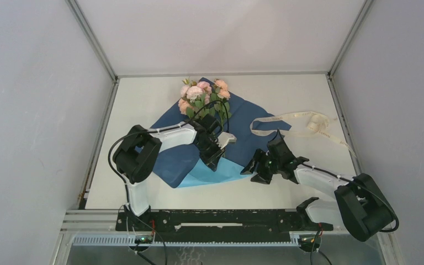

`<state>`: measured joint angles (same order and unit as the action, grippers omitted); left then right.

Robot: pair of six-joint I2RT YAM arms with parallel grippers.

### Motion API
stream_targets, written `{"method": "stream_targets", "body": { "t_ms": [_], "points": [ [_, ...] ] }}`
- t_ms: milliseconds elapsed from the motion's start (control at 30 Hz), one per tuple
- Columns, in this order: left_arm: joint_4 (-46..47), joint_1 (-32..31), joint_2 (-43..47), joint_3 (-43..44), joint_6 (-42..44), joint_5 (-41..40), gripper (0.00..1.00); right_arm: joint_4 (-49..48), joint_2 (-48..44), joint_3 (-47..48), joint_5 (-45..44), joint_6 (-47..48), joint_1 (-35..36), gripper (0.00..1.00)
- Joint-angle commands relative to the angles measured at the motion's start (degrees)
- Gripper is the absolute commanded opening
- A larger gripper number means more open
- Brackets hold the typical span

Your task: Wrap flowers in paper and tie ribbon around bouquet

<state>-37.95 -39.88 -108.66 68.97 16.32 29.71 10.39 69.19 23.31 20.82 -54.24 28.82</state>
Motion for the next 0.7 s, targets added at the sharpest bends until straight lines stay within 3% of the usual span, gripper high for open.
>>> {"method": "stream_targets", "body": {
  "t_ms": [0,133,500,567,667],
  "points": [
    [-0.30,-0.41,-0.92,-0.01,0.56,1.73,0.21,-1.61,0.98,-2.13,-3.91,2.16,-1.54,0.63],
    [-0.45,-0.43,-1.02,0.09,0.83,1.63,0.21,-1.07,-0.20,-2.13,-6.71,4.32,-3.12,0.52],
    [-0.97,-0.41,0.74,-0.76,3.14,3.75,0.23,-3.25,7.88,-1.58,-3.57,5.40,-7.23,0.53],
    [-0.86,-0.39,0.99,-0.77,3.28,3.41,0.23,-3.27,7.98,-1.60,-3.44,5.90,-7.86,0.48],
    [-0.30,-0.36,0.91,-0.68,2.68,2.62,0.23,-3.79,7.69,-1.48,-3.03,6.58,-8.46,0.31]
  ]
}}
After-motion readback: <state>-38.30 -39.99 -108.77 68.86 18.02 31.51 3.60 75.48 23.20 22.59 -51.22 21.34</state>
